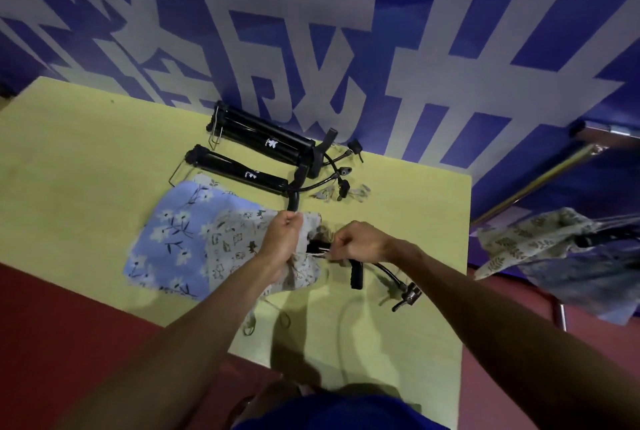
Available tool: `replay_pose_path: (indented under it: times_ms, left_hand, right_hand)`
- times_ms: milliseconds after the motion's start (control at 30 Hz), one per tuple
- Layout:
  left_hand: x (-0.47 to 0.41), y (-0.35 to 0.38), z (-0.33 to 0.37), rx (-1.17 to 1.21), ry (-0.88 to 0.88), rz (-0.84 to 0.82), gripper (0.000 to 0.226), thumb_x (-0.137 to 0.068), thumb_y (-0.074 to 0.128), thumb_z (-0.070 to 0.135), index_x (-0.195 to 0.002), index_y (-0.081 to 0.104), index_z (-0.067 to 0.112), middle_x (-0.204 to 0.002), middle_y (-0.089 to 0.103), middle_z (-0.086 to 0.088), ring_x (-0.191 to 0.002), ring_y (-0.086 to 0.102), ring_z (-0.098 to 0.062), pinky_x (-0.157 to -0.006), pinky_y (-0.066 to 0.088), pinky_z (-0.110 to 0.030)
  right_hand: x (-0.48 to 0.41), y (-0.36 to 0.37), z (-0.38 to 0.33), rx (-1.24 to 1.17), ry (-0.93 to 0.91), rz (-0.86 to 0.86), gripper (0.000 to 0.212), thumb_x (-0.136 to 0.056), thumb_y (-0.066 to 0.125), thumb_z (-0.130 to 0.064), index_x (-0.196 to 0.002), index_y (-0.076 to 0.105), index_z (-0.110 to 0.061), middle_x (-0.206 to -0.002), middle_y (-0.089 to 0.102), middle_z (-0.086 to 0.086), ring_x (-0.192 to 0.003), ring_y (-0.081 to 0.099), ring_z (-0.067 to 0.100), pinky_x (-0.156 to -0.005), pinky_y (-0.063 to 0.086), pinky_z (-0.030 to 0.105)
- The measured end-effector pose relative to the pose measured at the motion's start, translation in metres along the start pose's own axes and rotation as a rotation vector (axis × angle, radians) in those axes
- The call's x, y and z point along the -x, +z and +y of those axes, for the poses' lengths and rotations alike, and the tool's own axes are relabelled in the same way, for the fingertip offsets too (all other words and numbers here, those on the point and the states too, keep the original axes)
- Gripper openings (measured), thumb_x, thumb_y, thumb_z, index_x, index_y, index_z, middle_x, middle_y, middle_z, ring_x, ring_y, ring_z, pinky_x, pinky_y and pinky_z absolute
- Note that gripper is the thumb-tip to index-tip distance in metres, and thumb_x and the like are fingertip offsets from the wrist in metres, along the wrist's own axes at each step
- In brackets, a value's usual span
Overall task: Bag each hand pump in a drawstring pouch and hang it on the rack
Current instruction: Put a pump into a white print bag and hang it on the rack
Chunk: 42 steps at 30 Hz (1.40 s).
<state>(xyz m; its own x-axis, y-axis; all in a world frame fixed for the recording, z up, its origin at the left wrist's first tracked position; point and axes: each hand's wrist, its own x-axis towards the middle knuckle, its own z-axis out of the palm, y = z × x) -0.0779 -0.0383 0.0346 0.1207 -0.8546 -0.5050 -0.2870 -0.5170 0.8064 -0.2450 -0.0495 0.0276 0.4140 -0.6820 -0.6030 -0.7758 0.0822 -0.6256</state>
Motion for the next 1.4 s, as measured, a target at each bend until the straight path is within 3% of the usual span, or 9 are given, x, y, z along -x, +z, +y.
replay_pose_path:
  times_ms: [133,267,500,667,767,867,967,1267,1400]
  left_hand:
    - [-0.005,0.002,-0.009,-0.184,-0.046,-0.017,0.013,-0.097,0.041,0.021,-0.086,0.047,0.017,-0.071,0.043,0.003,-0.063,0.04,-0.01,-0.057,0.032,-0.026]
    - [-0.01,0.006,-0.013,-0.261,-0.081,-0.007,0.021,-0.094,0.043,0.019,-0.073,0.04,0.017,-0.065,0.038,0.0,-0.057,0.036,-0.014,-0.054,0.026,-0.03]
    - [-0.028,0.01,-0.014,-0.436,-0.028,-0.016,0.02,-0.088,0.054,0.026,-0.096,0.051,0.008,-0.067,0.045,0.002,-0.06,0.045,-0.013,-0.051,0.031,-0.028]
    - [-0.041,0.013,-0.017,-0.669,0.089,0.008,0.022,-0.089,0.055,0.023,-0.107,0.049,0.013,-0.076,0.06,-0.007,-0.068,0.057,-0.029,-0.058,0.042,-0.031]
    - [-0.047,0.018,-0.018,-0.774,0.194,0.028,0.025,-0.092,0.052,0.024,-0.116,0.057,0.02,-0.095,0.07,-0.015,-0.083,0.064,-0.034,-0.065,0.045,-0.034]
    - [-0.051,0.022,-0.019,-0.791,0.217,0.046,0.025,-0.095,0.05,0.029,-0.115,0.062,0.022,-0.107,0.069,-0.013,-0.096,0.063,-0.033,-0.071,0.047,-0.035]
    - [-0.054,0.024,-0.018,-0.778,0.218,0.05,0.026,-0.096,0.047,0.033,-0.11,0.064,0.02,-0.103,0.069,-0.013,-0.093,0.061,-0.033,-0.067,0.041,-0.032]
    - [-0.061,0.007,-0.014,-0.608,0.148,-0.017,0.024,-0.095,0.048,0.034,-0.102,0.064,0.018,-0.062,0.057,-0.002,-0.05,0.048,-0.017,-0.049,0.034,-0.027]
    - [-0.056,-0.015,-0.004,-0.49,0.142,-0.094,0.023,-0.092,0.055,0.029,-0.103,0.068,0.014,-0.084,0.07,-0.011,-0.073,0.064,-0.029,-0.062,0.047,-0.029]
  right_hand:
    - [0.002,0.006,0.019,0.131,0.046,0.119,0.022,-0.082,0.066,-0.026,-0.082,0.071,-0.005,-0.093,0.072,0.014,-0.092,0.063,0.027,-0.079,0.05,0.036]
    - [-0.001,0.01,0.024,0.093,0.068,0.288,0.034,-0.086,0.06,-0.026,-0.056,0.05,-0.013,-0.069,0.057,0.01,-0.072,0.051,0.025,-0.062,0.037,0.029]
    - [-0.016,0.018,0.022,-0.278,0.175,0.327,0.037,-0.087,0.053,-0.025,-0.057,0.061,-0.006,-0.062,0.059,0.009,-0.06,0.051,0.019,-0.063,0.043,0.031]
    - [-0.031,0.021,0.036,0.071,0.149,0.453,0.043,-0.09,0.051,-0.026,-0.052,0.035,-0.015,-0.059,0.048,0.01,-0.062,0.047,0.033,-0.06,0.029,0.031]
    - [-0.041,0.021,0.037,0.237,0.062,0.48,0.016,-0.091,0.05,-0.023,-0.087,0.052,-0.007,-0.084,0.064,0.019,-0.078,0.058,0.038,-0.063,0.035,0.033]
    - [-0.057,0.019,0.039,0.504,0.007,0.433,0.025,-0.09,0.052,-0.02,-0.114,0.049,-0.01,-0.1,0.068,0.013,-0.091,0.061,0.032,-0.086,0.038,0.038]
    - [-0.074,0.018,0.043,0.663,0.018,0.316,0.029,-0.087,0.052,-0.014,-0.115,0.053,-0.016,-0.107,0.066,0.009,-0.1,0.059,0.028,-0.094,0.034,0.039]
    - [-0.076,0.013,0.043,0.469,-0.122,0.349,0.019,-0.09,0.052,-0.018,-0.1,0.068,-0.022,-0.099,0.068,0.006,-0.094,0.06,0.026,-0.091,0.033,0.037]
    - [-0.06,-0.005,0.016,0.292,-0.287,0.479,0.02,-0.091,0.059,-0.021,-0.103,0.074,-0.02,-0.096,0.071,0.007,-0.087,0.064,0.026,-0.076,0.048,0.031]
